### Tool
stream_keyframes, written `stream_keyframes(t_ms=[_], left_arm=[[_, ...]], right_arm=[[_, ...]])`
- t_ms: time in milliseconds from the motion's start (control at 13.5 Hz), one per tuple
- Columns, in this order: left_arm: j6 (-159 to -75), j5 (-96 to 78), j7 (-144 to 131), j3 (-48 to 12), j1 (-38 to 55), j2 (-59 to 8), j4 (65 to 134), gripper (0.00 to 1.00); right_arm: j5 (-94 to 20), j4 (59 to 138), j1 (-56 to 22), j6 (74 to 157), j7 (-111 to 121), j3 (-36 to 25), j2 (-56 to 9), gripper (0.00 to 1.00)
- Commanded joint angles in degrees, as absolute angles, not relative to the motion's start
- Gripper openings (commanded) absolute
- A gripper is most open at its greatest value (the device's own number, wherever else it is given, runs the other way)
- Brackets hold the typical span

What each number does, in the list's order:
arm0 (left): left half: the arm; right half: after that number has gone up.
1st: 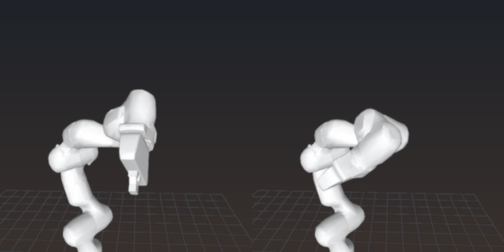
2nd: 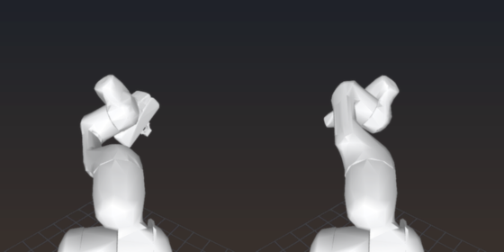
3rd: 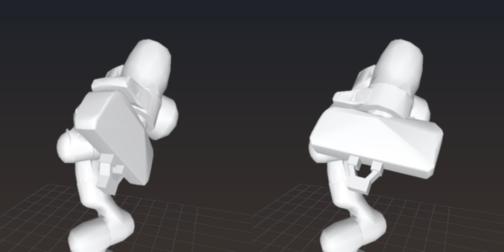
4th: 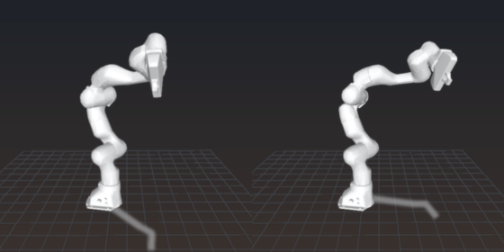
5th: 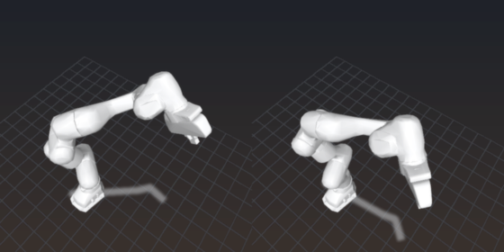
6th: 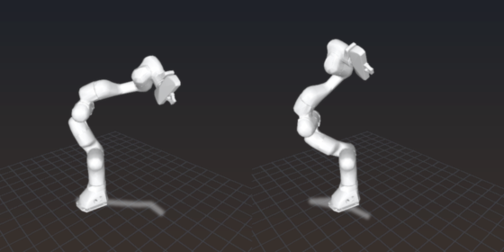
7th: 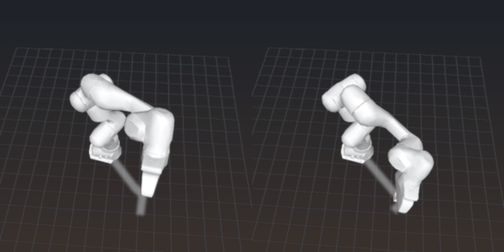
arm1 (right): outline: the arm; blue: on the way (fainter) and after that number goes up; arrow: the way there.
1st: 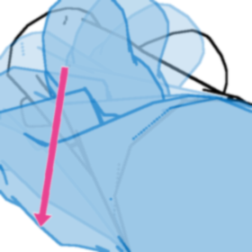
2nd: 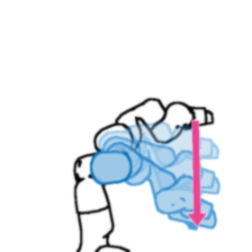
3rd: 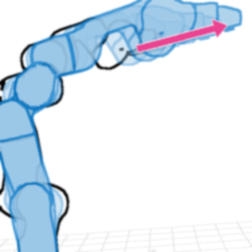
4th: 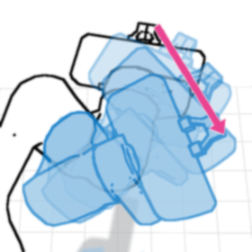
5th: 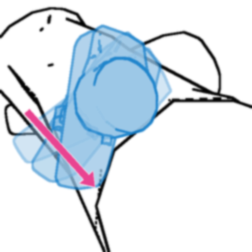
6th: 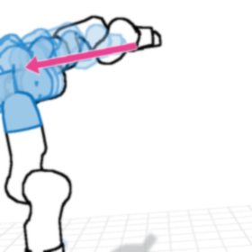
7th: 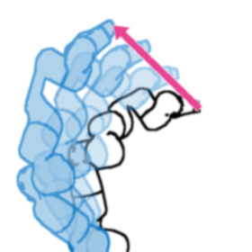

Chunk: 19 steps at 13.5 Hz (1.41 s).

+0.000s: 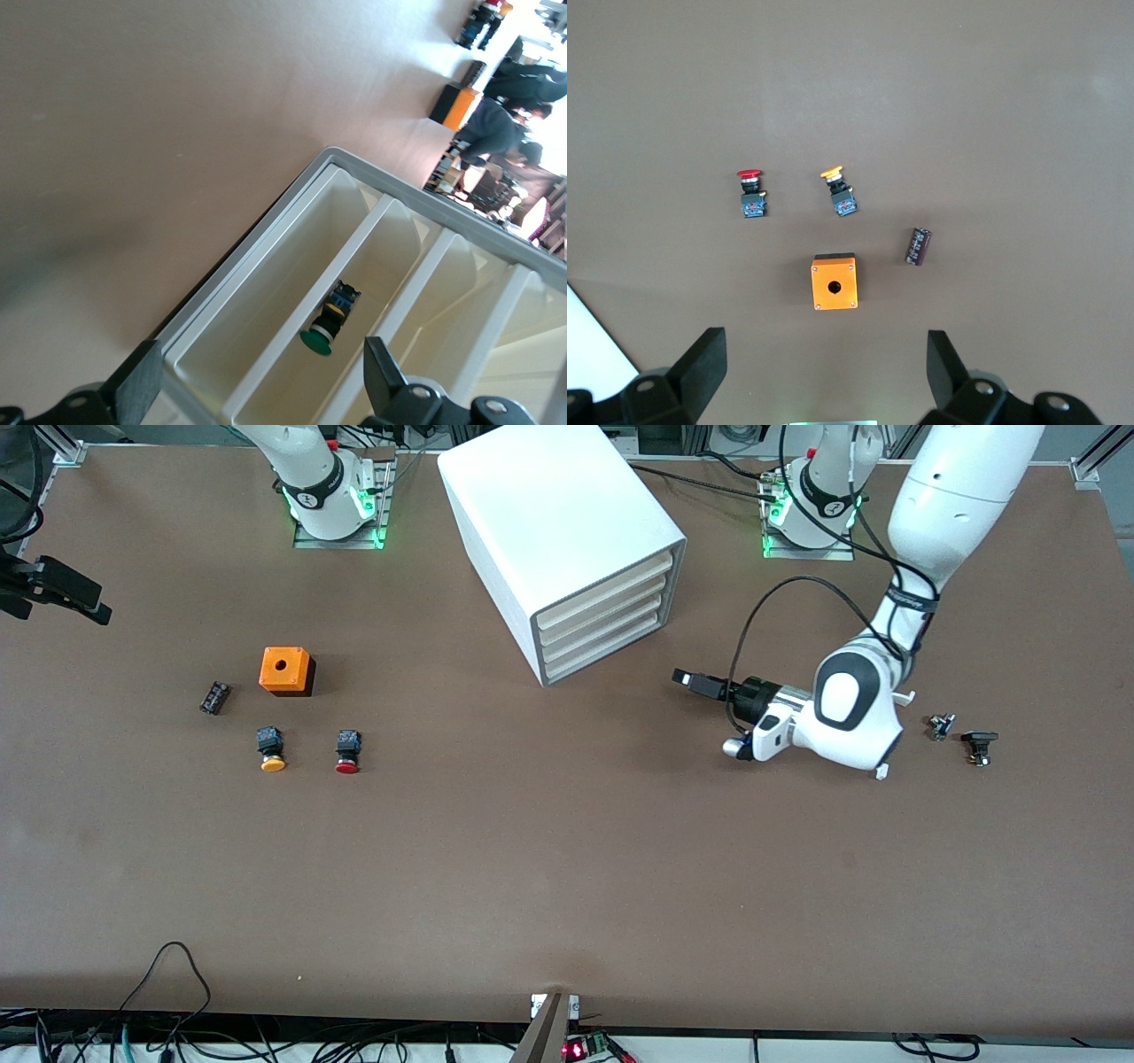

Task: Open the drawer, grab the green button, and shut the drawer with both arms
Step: 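Grasp the drawer handle with the left gripper and pull it open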

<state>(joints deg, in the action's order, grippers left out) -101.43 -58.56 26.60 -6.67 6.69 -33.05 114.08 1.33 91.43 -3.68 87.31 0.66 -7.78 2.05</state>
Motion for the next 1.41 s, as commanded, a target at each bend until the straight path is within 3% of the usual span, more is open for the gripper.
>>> stream_keyframes(t_ms=[0, 370, 667, 889, 1333], left_arm=[[-103.71, -63.18, 34.09, -8.52, 6.85, -31.82, 119.6, 0.99], [-107.3, -67.15, 37.35, -12.64, 7.65, -31.73, 126.2, 0.83], [-113.11, -71.19, 37.35, -17.13, 7.73, -31.64, 129.19, 0.82], [-112.85, -71.19, 37.35, -17.31, 7.73, -31.2, 130.08, 0.74], [-109.25, -71.28, 37.35, -17.75, 7.21, -28.83, 130.25, 0.73]], right_arm=[[0.61, 92.81, -3.25, 88.16, 1.58, -7.65, 3.25, 1.0], [0.7, 92.81, -3.25, 88.15, 1.58, -7.56, 3.16, 1.0], [0.62, 92.81, -3.25, 88.15, 1.58, -7.56, 3.16, 1.0], [0.62, 92.81, -3.25, 88.15, 1.58, -7.56, 3.16, 1.0], [0.62, 92.81, -3.16, 88.15, 1.76, -7.65, 3.16, 1.0]])
